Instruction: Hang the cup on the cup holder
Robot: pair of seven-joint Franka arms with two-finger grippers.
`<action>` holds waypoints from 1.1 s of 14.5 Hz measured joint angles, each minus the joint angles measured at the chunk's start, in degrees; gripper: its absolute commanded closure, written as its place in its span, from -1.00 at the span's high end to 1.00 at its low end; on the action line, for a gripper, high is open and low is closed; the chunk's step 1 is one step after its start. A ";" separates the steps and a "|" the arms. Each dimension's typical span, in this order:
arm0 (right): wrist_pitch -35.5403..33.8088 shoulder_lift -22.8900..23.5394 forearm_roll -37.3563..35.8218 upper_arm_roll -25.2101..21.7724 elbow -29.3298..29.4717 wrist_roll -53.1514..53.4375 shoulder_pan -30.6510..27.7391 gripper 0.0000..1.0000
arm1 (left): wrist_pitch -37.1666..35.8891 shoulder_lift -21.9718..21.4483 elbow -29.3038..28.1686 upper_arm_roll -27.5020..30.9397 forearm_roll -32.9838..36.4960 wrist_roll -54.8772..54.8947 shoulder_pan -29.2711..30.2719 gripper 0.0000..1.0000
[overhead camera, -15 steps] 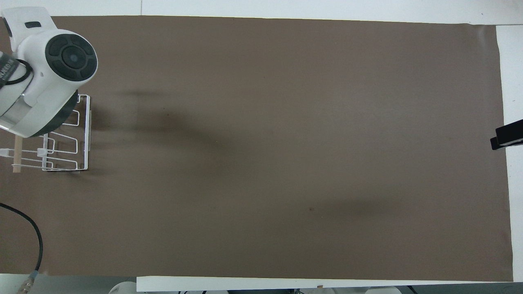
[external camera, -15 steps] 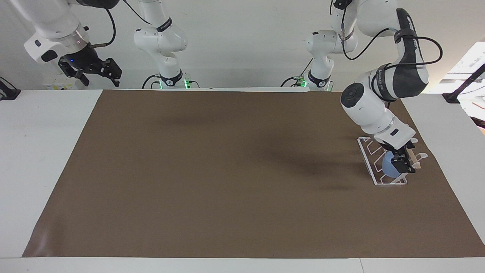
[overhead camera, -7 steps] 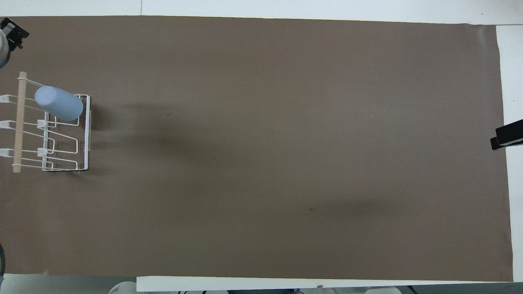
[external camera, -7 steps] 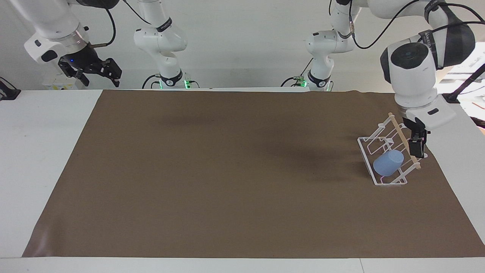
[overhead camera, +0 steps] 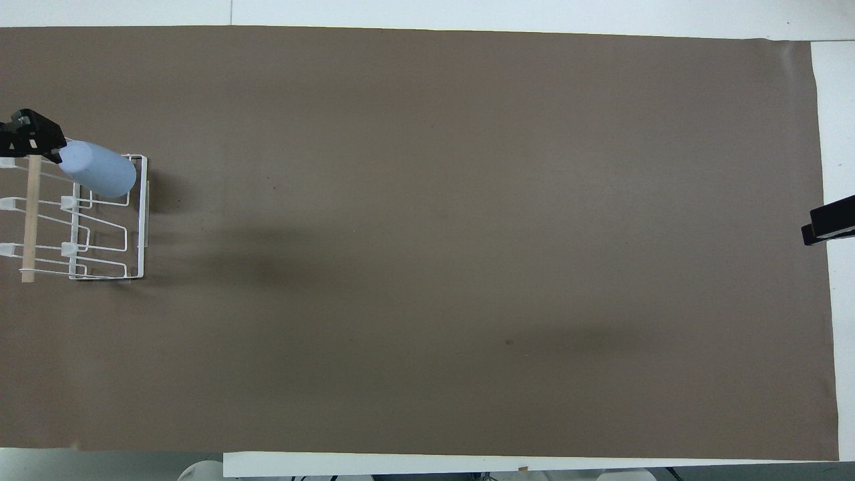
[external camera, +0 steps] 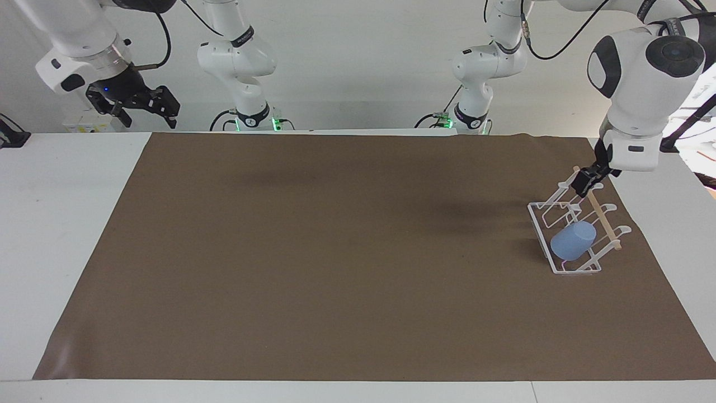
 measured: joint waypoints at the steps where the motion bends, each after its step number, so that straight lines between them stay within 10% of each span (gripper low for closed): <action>1: 0.00 0.00 0.00 0.00 0.00 0.00 0.00 0.99 | -0.87 -0.70 -0.02 0.00 -2.88 5.08 0.04 0.99; 16: 0.00 0.00 0.01 0.00 0.00 0.00 0.00 0.99 | -4.21 -2.26 3.27 -0.65 -13.45 16.70 -2.92 1.00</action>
